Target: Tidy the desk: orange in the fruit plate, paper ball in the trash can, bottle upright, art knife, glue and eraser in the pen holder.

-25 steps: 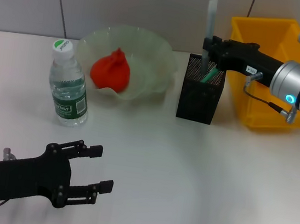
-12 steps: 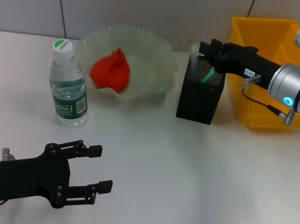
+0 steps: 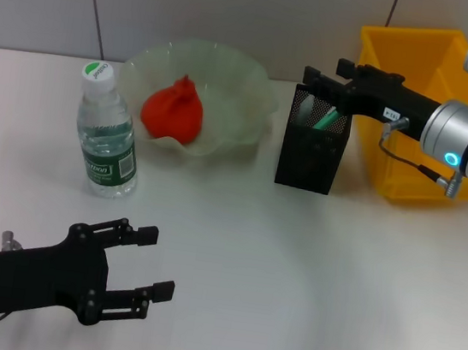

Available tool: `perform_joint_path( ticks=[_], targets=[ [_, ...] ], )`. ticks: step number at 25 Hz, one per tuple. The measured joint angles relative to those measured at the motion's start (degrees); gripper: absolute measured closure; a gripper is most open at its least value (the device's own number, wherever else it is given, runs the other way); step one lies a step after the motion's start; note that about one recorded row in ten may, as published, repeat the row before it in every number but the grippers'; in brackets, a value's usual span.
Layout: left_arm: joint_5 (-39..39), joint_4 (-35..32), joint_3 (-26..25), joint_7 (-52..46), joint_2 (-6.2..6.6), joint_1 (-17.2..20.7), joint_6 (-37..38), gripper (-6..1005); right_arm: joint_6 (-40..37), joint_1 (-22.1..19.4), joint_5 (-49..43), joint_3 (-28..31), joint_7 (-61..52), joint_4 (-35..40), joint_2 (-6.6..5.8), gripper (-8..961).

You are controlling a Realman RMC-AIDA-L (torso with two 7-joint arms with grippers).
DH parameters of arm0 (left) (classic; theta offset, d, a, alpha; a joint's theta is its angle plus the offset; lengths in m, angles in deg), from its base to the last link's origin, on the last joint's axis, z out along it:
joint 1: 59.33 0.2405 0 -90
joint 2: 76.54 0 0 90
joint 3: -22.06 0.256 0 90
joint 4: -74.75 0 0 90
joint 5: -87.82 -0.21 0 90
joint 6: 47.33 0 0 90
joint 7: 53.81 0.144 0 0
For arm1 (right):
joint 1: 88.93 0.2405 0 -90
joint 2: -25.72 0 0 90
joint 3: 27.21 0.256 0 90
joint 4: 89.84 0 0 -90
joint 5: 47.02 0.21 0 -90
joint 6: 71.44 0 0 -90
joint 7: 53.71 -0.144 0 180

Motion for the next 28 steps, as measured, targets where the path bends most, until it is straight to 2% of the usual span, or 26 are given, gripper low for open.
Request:
perform_joint_path(
  ticks=[9,10,12,13,14,17,18,19,20,23,26,28],
  targets=[
    [0.29,0.0,0.0,0.0,0.0,0.07,0.05,212,-3.74,-1.19,1.12,0.83,-3.82,1.77,-0.1,215],
    [0.76,0.0,0.0,-0.14,0.0,0.1,0.57,212,-5.77,-1.93,1.9,0.85,-4.41,2.64,-0.12,180],
    [2.16,0.0,0.0,-0.48,0.08,0.27,2.58,212,-12.05,-3.98,4.35,0.87,-5.19,4.62,-0.18,180],
    [2.97,0.0,0.0,-0.61,0.12,0.43,4.28,212,-20.17,-6.69,6.69,0.87,-5.83,6.85,-0.35,180],
    [2.97,0.0,0.0,-0.61,0.12,0.43,4.28,212,-20.17,-6.69,6.69,0.87,-5.83,6.85,-0.35,180],
    [3.52,0.0,0.01,-1.02,0.16,0.53,6.58,211,-31.19,-10.31,7.49,0.84,-7.58,9.03,-1.24,180],
    [3.52,0.0,0.0,-1.51,0.17,0.53,7.69,211,-37.54,-11.94,6.42,0.62,-8.36,8.89,-2.65,180],
    [3.52,0.0,0.0,-1.51,0.17,0.53,7.69,211,-37.54,-11.94,6.42,0.62,-8.36,8.89,-2.65,180],
    [3.52,-0.01,0.01,-1.8,0.17,0.53,8.15,211,-40.51,-12.57,5.18,0.54,-8.52,8.42,-3.52,180],
    [3.5,-0.01,0.2,-2.3,0.17,0.53,8.56,211,-46.15,-13.49,-1.05,0.72,-8.36,7.36,-5.13,180],
    [2.88,-0.01,0.49,-2.95,0.22,0.44,8.18,212,-47.89,-13.9,-8.37,0.76,-7.29,7.37,-5.49,180],
    [2.58,0.0,0.51,-3.05,0.25,0.38,7.75,211,-47.95,-13.99,-14.0,0.83,-5.12,7.01,-5.23,181]
  ],
)
